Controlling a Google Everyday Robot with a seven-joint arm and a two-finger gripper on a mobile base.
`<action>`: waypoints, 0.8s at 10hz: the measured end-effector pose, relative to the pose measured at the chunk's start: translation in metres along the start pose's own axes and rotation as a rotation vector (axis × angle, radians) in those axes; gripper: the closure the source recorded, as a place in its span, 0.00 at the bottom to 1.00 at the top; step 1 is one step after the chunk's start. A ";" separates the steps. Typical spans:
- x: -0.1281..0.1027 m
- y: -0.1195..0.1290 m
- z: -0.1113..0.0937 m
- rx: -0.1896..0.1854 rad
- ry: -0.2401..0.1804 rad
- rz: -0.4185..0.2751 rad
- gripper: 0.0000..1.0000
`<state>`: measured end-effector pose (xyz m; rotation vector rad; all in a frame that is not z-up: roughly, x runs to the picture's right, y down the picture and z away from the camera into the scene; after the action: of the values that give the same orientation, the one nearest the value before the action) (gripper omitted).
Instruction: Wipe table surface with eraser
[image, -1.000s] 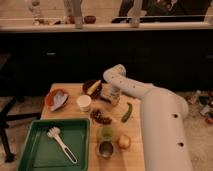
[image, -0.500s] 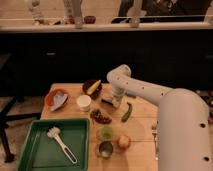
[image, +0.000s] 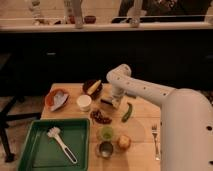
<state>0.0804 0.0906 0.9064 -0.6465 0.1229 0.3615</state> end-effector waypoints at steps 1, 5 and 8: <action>0.001 -0.002 0.000 0.001 0.000 0.007 1.00; 0.000 -0.006 0.002 0.009 0.008 0.017 1.00; -0.001 -0.010 0.003 0.016 0.016 0.015 1.00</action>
<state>0.0827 0.0850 0.9147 -0.6335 0.1455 0.3694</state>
